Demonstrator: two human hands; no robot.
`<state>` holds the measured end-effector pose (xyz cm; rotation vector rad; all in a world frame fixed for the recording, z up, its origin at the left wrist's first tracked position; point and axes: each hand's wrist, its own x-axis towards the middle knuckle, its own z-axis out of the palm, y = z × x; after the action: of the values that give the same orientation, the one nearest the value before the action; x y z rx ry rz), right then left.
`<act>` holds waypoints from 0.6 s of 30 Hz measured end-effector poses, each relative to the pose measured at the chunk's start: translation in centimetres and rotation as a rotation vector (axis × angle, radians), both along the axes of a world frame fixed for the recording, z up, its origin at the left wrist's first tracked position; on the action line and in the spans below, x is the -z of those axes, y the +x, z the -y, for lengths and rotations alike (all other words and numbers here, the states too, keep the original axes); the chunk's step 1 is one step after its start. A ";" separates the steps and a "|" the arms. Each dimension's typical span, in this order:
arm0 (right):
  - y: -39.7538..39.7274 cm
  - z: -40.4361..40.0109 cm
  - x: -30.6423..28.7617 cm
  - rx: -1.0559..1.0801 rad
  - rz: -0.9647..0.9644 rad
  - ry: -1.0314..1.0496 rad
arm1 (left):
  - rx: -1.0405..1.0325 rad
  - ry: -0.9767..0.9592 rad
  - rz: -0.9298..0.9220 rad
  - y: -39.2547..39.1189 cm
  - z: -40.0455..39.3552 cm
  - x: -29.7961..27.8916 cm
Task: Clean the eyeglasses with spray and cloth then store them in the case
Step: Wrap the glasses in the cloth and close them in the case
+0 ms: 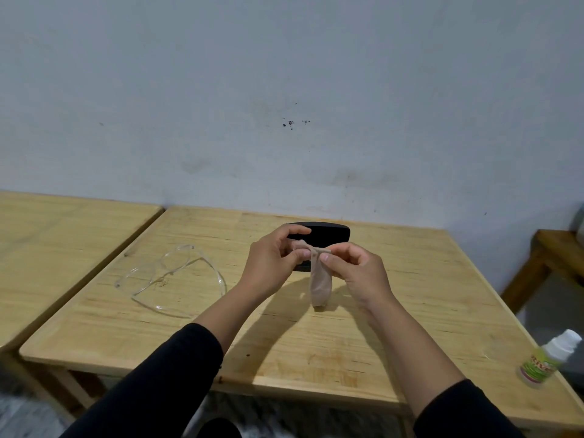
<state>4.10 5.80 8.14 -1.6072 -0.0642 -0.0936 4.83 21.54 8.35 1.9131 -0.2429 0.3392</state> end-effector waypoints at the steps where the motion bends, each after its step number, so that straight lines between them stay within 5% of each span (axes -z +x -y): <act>1: 0.0 0.1 -0.2 -0.010 -0.008 0.017 | -0.001 0.000 -0.002 0.0 0.0 -0.2; 18: -0.2 0.9 -2.3 -0.141 0.002 0.293 | 0.024 -0.098 0.047 -0.5 0.4 -2.1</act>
<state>3.92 4.91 10.45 -1.3057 -0.1577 0.0053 4.34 21.19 10.42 1.8060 -0.2752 0.3740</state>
